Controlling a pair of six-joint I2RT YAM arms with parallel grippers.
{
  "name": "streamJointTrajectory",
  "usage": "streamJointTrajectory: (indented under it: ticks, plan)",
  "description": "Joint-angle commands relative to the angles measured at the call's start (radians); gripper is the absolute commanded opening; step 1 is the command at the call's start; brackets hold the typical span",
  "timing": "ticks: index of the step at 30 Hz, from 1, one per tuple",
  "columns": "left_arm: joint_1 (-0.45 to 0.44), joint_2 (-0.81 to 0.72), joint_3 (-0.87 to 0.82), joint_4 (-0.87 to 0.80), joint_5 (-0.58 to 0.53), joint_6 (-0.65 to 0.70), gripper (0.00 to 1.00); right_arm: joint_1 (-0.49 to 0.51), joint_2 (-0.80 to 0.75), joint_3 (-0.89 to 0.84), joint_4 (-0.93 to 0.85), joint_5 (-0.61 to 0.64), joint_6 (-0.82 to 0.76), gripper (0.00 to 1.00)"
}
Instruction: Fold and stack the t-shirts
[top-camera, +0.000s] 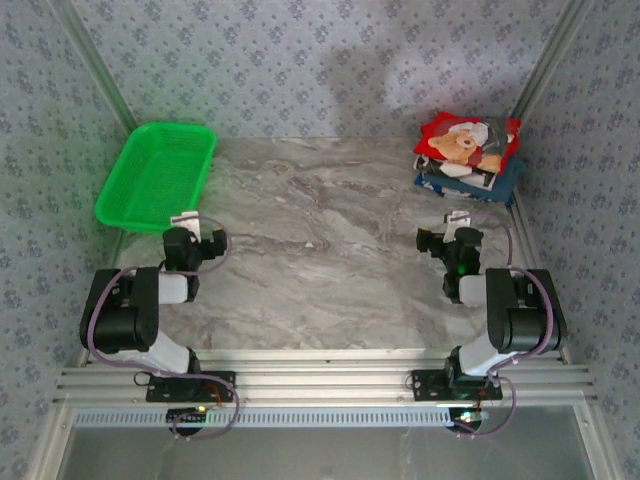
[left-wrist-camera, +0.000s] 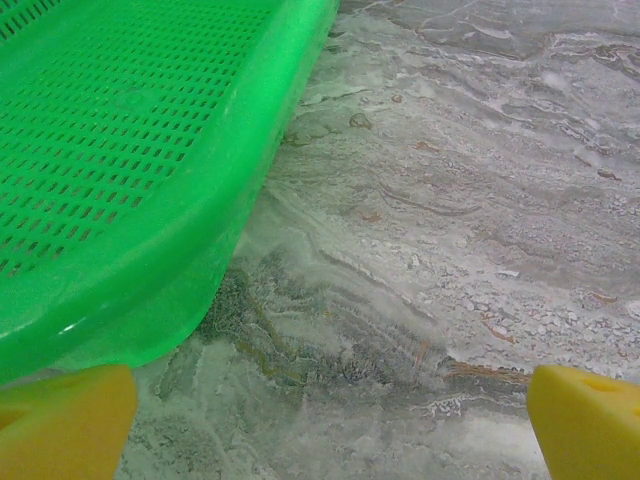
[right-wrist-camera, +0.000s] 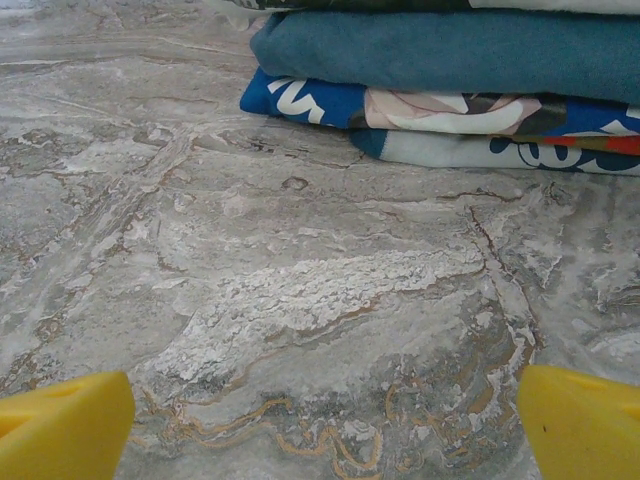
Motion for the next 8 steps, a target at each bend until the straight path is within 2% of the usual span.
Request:
streamJointTrajectory:
  ticks: [1, 8]
  plan:
    - [0.004, -0.004, 0.018, 0.027, 0.003, 0.013, 1.0, -0.002, -0.002, 0.024, -0.018, 0.011, -0.017, 1.0]
    - [0.004, -0.005, 0.017, 0.029, 0.003, 0.013, 1.0, -0.003, -0.002, 0.018, -0.008, 0.002, -0.019, 1.0]
